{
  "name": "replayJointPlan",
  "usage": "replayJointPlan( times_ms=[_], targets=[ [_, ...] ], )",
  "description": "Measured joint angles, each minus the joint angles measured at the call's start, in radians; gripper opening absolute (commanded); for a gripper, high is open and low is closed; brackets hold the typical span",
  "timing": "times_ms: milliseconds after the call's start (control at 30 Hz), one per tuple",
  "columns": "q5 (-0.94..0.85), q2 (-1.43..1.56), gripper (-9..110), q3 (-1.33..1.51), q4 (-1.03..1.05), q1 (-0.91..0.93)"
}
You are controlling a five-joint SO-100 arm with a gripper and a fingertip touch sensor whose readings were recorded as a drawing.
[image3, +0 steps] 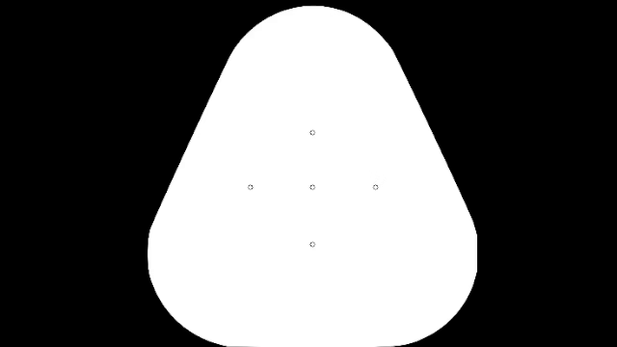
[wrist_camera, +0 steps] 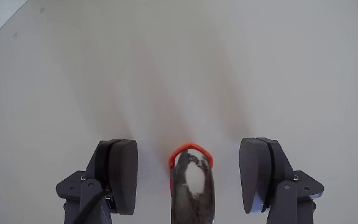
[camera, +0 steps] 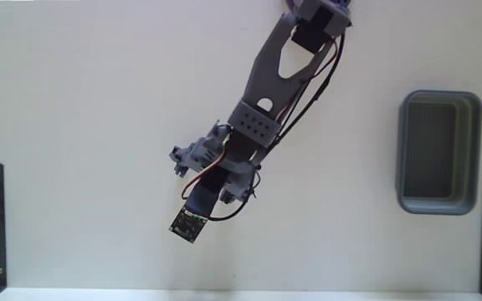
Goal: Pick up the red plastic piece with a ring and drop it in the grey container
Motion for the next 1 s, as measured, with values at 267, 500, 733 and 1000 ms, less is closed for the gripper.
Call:
replayJointPlan(
  times_ms=[267,500,733,1000],
  targets=[
    [0.0,0.0,97,0.0,0.0,-0.002],
    [0.0,0.0,95,0.0,0.0,-0.002],
    [0.0,0.0,93,0.0,0.0,-0.002],
    [0.0,0.0,91,0.0,0.0,-0.002]
  ],
)
